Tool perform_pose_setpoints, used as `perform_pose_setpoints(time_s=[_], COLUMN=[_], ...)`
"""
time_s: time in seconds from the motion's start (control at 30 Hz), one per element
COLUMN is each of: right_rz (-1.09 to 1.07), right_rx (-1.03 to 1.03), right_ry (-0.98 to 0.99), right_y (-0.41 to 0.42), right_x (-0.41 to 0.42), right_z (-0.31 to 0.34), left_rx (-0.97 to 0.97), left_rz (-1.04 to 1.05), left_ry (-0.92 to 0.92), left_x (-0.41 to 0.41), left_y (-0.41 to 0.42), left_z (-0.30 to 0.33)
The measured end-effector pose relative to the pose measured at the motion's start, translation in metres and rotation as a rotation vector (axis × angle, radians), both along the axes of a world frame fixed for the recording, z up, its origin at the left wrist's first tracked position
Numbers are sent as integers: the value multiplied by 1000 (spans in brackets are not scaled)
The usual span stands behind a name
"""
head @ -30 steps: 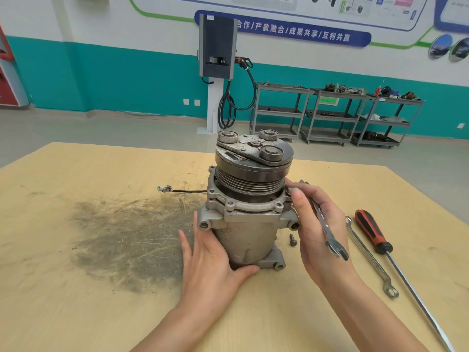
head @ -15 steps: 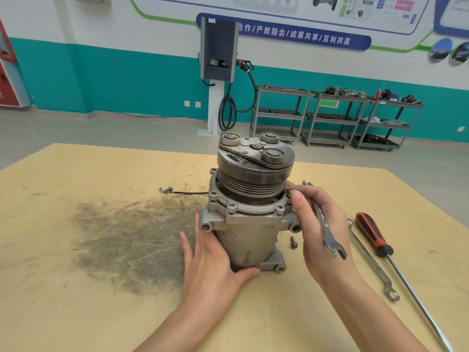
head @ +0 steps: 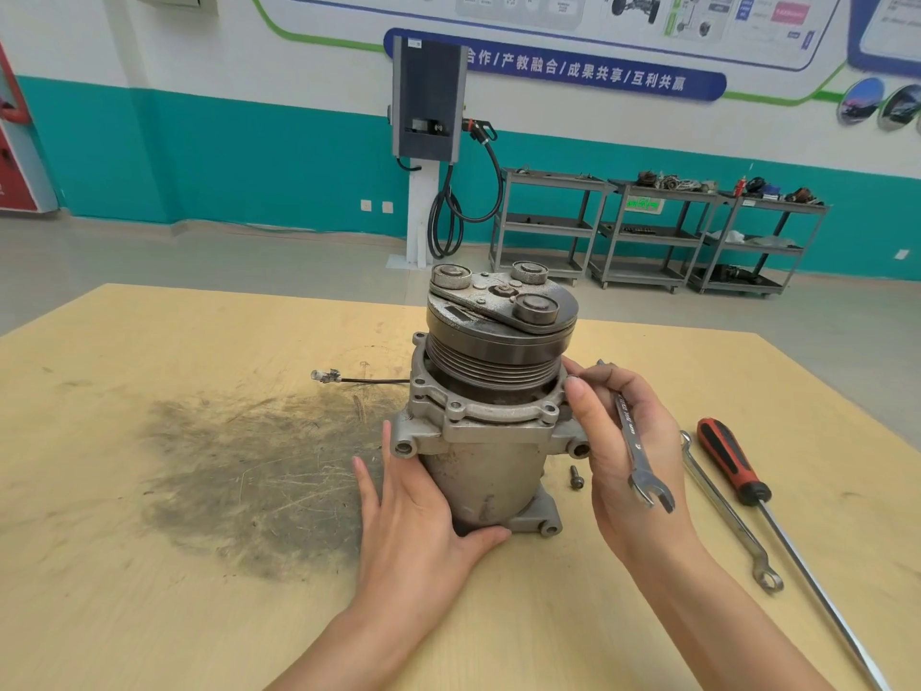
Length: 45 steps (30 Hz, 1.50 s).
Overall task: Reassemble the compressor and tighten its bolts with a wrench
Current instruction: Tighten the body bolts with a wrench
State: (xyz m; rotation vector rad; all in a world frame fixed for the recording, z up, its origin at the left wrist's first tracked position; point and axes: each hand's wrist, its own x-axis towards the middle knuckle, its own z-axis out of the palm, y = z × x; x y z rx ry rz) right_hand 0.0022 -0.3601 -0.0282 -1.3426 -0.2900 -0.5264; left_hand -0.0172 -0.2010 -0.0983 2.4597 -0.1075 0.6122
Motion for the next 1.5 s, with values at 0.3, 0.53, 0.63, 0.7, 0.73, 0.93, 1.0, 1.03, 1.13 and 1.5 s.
perform_pose_setpoints(time_s=[0.3,0.53,0.63,0.7,0.73,0.93,1.0,1.03,1.13,1.5], right_rz=[-36,32,33,25,24,30,34,37,31,54], right_rx=[-121,-62,-82,-94,-91,-67,-49,-51,-89,-64], right_ry=[-12,35,29,28,28,41,47,43,24,45], right_y=[-2,-5,-6,-7,-7,-5,-6,-6,-7,-7], right_x=[1,2,2,2,2,3,3,3,3,1], right_z=[-2,2,0,-1,-1,1,-1,-2,-4,-2], left_rx=[-1,4,3,0,-3,-4,-5,-4,-9,-6], left_rz=[6,3,7,8,8,6,6,5,3,1], left_ry=[2,-8,-2,2,3,-3,0,0,4,0], left_x=[0,0,0,1,1,0,0,0,-1,-1], left_y=[0,0,0,-1,-1,0,0,-1,-1,-1], left_z=[0,0,0,0,0,0,0,0,1,2])
